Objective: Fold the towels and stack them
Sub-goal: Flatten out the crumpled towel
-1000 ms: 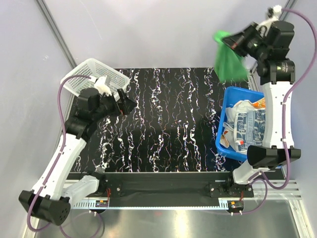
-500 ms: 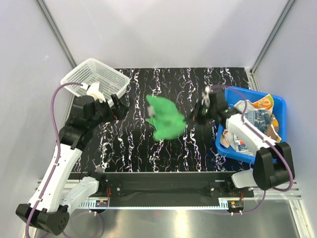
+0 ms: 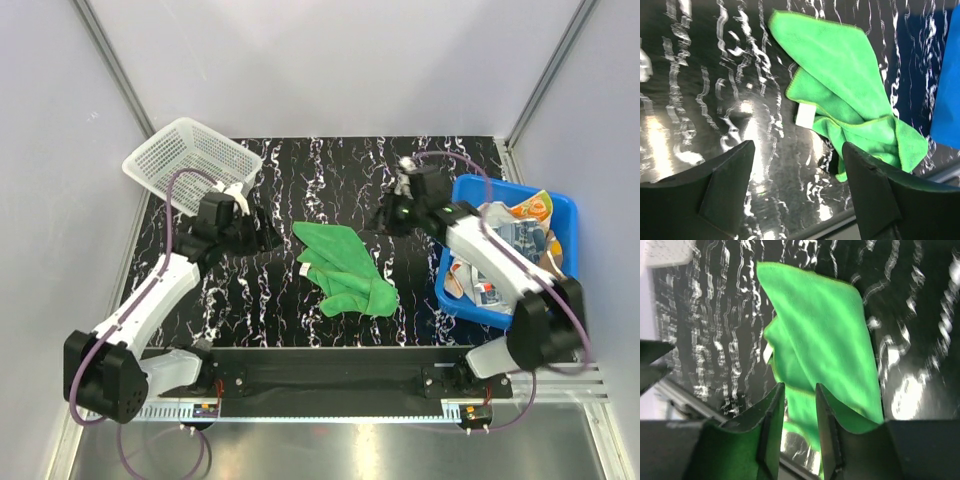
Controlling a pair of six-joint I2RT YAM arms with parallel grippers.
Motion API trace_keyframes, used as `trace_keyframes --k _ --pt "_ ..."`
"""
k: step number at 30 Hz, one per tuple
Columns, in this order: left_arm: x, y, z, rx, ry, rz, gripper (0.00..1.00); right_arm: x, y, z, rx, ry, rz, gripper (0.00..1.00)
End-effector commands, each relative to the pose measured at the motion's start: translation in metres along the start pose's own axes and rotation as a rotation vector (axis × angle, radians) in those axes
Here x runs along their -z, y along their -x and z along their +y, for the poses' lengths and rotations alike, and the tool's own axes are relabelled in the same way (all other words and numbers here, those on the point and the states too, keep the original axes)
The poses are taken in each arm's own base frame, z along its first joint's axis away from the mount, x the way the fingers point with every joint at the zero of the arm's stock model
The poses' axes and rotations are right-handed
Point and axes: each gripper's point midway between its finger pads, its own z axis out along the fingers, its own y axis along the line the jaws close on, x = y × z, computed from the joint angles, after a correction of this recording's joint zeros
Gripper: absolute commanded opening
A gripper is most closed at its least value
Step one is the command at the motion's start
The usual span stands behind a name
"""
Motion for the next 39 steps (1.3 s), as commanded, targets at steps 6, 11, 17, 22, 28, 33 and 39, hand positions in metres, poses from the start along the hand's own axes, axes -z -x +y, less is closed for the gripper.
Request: trace_keyframes --k 6,11,17,22,28,33,39 --pt "-0.036 -0.036 -0.021 0.098 -0.139 0.055 0.72 -0.084 -0.039 0.047 0.396 0.024 0.223 0.40" --pt "-0.063 -0.072 -0.027 0.118 -0.150 0.136 0.70 -0.097 -0.084 0.027 0.483 -0.029 0.352 0.44" --pt "-0.082 -0.085 -0.024 0.115 -0.118 0.168 0.72 -0.088 -0.106 0.006 0.470 -0.065 0.368 0.39" --pt "-0.093 -0.092 -0.019 0.130 -0.099 0.189 0.73 -0.089 -0.115 0.004 0.463 -0.044 0.377 0.43" --pt "-0.098 -0.099 -0.013 0.138 -0.080 0.186 0.73 -0.089 -0.106 0.005 0.431 -0.070 0.330 0.04" --pt "-0.100 -0.100 -0.014 0.140 -0.091 0.182 0.72 -0.058 -0.045 0.022 0.390 -0.184 0.112 0.00" --pt "-0.104 -0.095 -0.023 0.123 -0.130 0.182 0.71 -0.024 -0.003 -0.013 0.270 -0.413 -0.107 0.00"
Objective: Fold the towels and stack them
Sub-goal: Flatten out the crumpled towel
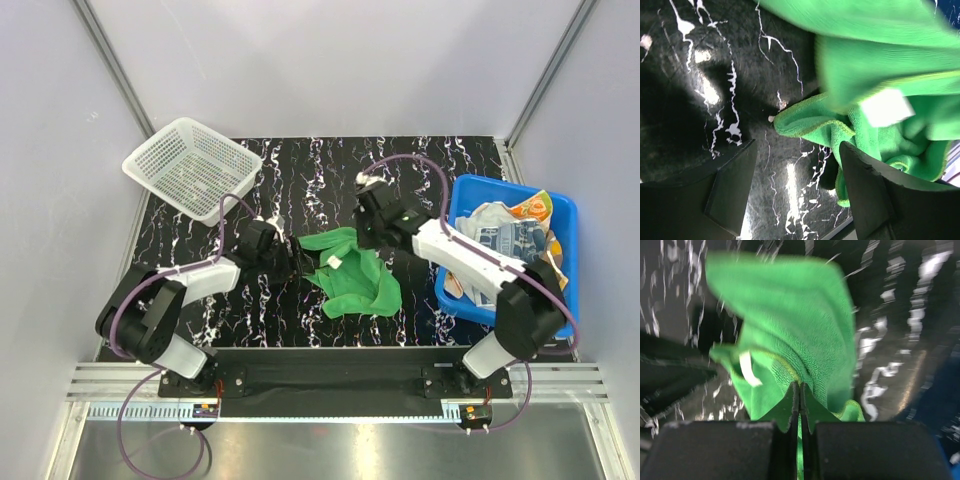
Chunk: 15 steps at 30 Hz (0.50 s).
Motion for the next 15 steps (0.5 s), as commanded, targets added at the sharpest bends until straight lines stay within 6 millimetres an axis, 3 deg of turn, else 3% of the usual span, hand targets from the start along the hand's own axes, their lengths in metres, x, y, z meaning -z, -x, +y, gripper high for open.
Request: trace_keyframes --k 1,4,8,11,13,15 --pt "-0.009 0.013 -0.014 -0.032 -0.046 -0.031 0.71 0.019 0.030 -0.047 -0.148 -0.196 -0.143 0.00" --pt "-0.015 0.012 -0.013 -0.034 -0.033 -0.012 0.71 0.013 0.020 -0.066 -0.213 -0.235 -0.133 0.00" --pt "-0.029 0.005 -0.014 -0.049 -0.005 0.041 0.69 0.008 0.006 -0.108 -0.315 -0.335 -0.094 0.00" --pt "-0.036 -0.005 -0.013 -0.067 0.020 0.073 0.66 0.005 -0.003 -0.114 -0.316 -0.347 -0.051 0.06" --pt "-0.040 -0.011 -0.011 -0.075 0.042 0.098 0.54 0.009 0.003 -0.111 -0.308 -0.337 -0.051 0.12" --pt "-0.039 -0.009 -0.008 -0.077 0.067 0.097 0.24 0.015 0.012 -0.102 -0.300 -0.290 -0.050 0.19"
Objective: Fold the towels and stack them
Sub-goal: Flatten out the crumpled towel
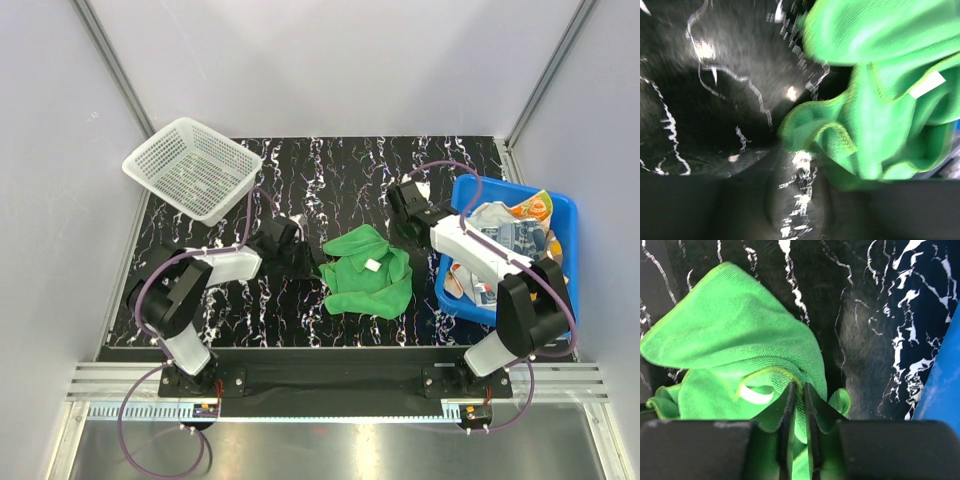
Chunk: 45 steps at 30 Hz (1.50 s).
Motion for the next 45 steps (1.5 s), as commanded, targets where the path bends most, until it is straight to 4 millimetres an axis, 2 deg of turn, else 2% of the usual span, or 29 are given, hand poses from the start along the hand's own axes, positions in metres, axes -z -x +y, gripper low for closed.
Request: trace_keyframes --k 1,2,4,5,8,10,12,14,15,18,19,24,25,26,28,30,31,37,42,45 --pt "0.000 -0.005 0.015 -0.031 0.091 0.025 0.16 0.021 0.024 0.015 0.002 0.058 -0.041 0.20" --pt "0.005 0.002 0.017 -0.059 0.118 -0.003 0.10 0.029 0.029 0.022 0.016 0.092 -0.041 0.24" --pt "0.018 0.011 0.017 -0.084 0.164 -0.020 0.00 0.045 0.026 0.045 0.100 0.245 -0.010 0.28" --pt "0.030 0.024 0.016 -0.106 0.193 -0.072 0.00 0.063 0.022 0.067 0.141 0.389 0.006 0.36" --pt "0.057 0.036 0.017 -0.105 0.239 -0.142 0.00 0.089 0.015 0.091 0.260 0.539 -0.011 0.44" --pt "0.071 0.042 0.021 -0.065 0.235 -0.182 0.00 0.101 0.000 0.108 0.326 0.633 0.000 0.48" --pt "0.075 0.041 0.030 -0.016 0.232 -0.199 0.00 0.109 -0.023 0.130 0.405 0.739 0.019 0.48" --pt "0.079 0.035 0.030 -0.003 0.212 -0.198 0.00 0.116 -0.046 0.151 0.503 0.851 0.016 0.48" --pt "0.079 0.033 0.028 -0.004 0.200 -0.196 0.00 0.117 -0.051 0.157 0.526 0.884 0.013 0.49" --pt "0.077 0.028 0.027 0.007 0.180 -0.184 0.00 0.113 -0.061 0.176 0.613 0.965 -0.009 0.48" --pt "0.075 0.027 0.030 0.011 0.185 -0.177 0.00 0.105 -0.063 0.180 0.648 0.970 -0.018 0.47" --pt "0.067 0.025 0.038 0.062 0.161 -0.153 0.00 0.095 -0.061 0.207 0.714 1.038 -0.058 0.47" --pt "0.065 0.023 0.042 0.073 0.166 -0.143 0.00 0.084 -0.063 0.210 0.754 1.033 -0.056 0.47" --pt "0.064 0.022 0.042 0.081 0.155 -0.137 0.00 0.082 -0.062 0.215 0.766 1.037 -0.059 0.47" --pt "0.062 0.025 0.046 0.099 0.149 -0.138 0.00 0.066 -0.067 0.217 0.789 1.023 -0.031 0.48" --pt "0.060 0.027 0.047 0.113 0.134 -0.132 0.00 0.061 -0.068 0.223 0.802 1.037 -0.010 0.47" --pt "0.059 0.027 0.049 0.120 0.134 -0.128 0.00 0.049 -0.075 0.223 0.811 1.033 0.020 0.47" --pt "0.052 0.026 0.051 0.127 0.114 -0.112 0.00 0.022 -0.090 0.226 0.831 1.025 0.100 0.45" --pt "0.049 0.024 0.052 0.129 0.109 -0.107 0.00 0.025 -0.102 0.227 0.827 1.068 0.148 0.45" --pt "0.048 0.024 0.052 0.130 0.106 -0.107 0.00 0.018 -0.109 0.223 0.824 1.063 0.178 0.45"
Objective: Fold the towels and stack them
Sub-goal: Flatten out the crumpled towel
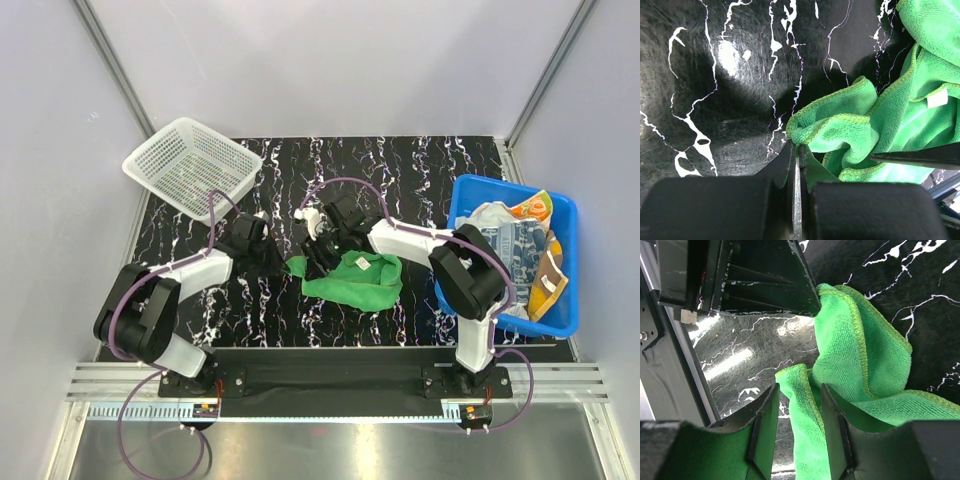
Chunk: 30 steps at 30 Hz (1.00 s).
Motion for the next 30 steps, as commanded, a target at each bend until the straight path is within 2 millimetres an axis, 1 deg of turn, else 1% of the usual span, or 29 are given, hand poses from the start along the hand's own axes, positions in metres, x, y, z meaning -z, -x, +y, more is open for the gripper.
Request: trace_keyframes --k 1,5,8,10,12,13,15,16,17,18,19,20,21,22,23,24,25,26,27,28,29,30 --pt "-0.003 0.004 -0.007 0.003 -0.049 -0.016 0.00 -0.007 0.007 0.010 0.041 0.053 -0.009 0.45" --pt "-0.005 0.003 -0.007 0.005 -0.049 -0.011 0.00 -0.009 0.005 0.009 0.033 0.055 -0.013 0.45" --pt "-0.006 0.004 -0.007 0.008 -0.052 -0.011 0.00 -0.012 0.004 0.006 0.023 0.046 -0.004 0.47" --pt "-0.007 0.004 -0.007 0.007 -0.051 -0.011 0.00 -0.012 0.005 0.005 0.022 0.036 -0.007 0.41" --pt "-0.006 0.005 -0.008 0.007 -0.050 -0.012 0.00 -0.011 0.006 0.004 0.022 0.024 -0.016 0.29" --pt "-0.006 0.005 -0.006 0.000 -0.042 -0.015 0.00 -0.007 0.011 0.005 0.024 0.016 -0.033 0.17" --pt "-0.001 0.011 -0.006 -0.018 -0.015 -0.023 0.00 0.001 0.021 0.003 0.015 -0.034 -0.062 0.09" --pt "0.004 0.020 -0.006 -0.049 0.005 -0.053 0.00 0.018 0.039 0.007 0.034 -0.072 -0.116 0.00" --pt "0.010 0.018 0.001 -0.060 0.052 -0.041 0.00 0.031 0.048 -0.004 0.030 -0.172 -0.148 0.00" --pt "0.024 0.039 -0.010 -0.086 0.057 -0.097 0.00 0.057 0.067 0.004 0.055 -0.221 -0.215 0.00" --pt "0.032 0.052 -0.003 -0.119 0.116 -0.144 0.00 0.073 0.074 0.002 0.058 -0.283 -0.244 0.00" --pt "0.043 0.061 -0.003 -0.128 0.139 -0.170 0.00 0.095 0.082 -0.014 0.045 -0.432 -0.286 0.00" --pt "0.064 0.075 -0.011 -0.143 0.152 -0.211 0.00 0.115 0.089 -0.017 0.033 -0.494 -0.329 0.00" --pt "0.075 0.086 -0.009 -0.160 0.189 -0.252 0.00 0.146 0.102 -0.007 0.051 -0.538 -0.402 0.00" --pt "0.086 0.089 -0.008 -0.167 0.212 -0.255 0.00 0.170 0.103 -0.019 0.028 -0.657 -0.437 0.00" --pt "0.100 0.096 -0.014 -0.177 0.208 -0.290 0.00 0.187 0.105 -0.022 0.019 -0.704 -0.458 0.00" --pt "0.113 0.109 -0.024 -0.195 0.200 -0.330 0.00 0.208 0.106 -0.019 0.013 -0.741 -0.480 0.00" --pt "0.121 0.107 -0.024 -0.200 0.214 -0.321 0.00 0.225 0.104 -0.028 -0.013 -0.823 -0.490 0.00" --pt "0.128 0.109 -0.025 -0.205 0.217 -0.331 0.00 0.236 0.101 -0.032 -0.029 -0.865 -0.492 0.00" --pt "0.139 0.118 -0.031 -0.215 0.223 -0.362 0.00 0.255 0.097 -0.035 -0.049 -0.933 -0.496 0.00" --pt "0.145 0.116 -0.028 -0.219 0.241 -0.355 0.00 0.264 0.095 -0.036 -0.057 -0.967 -0.505 0.00" --pt "0.152 0.119 -0.030 -0.226 0.245 -0.369 0.00 0.273 0.095 -0.034 -0.060 -0.986 -0.519 0.00"
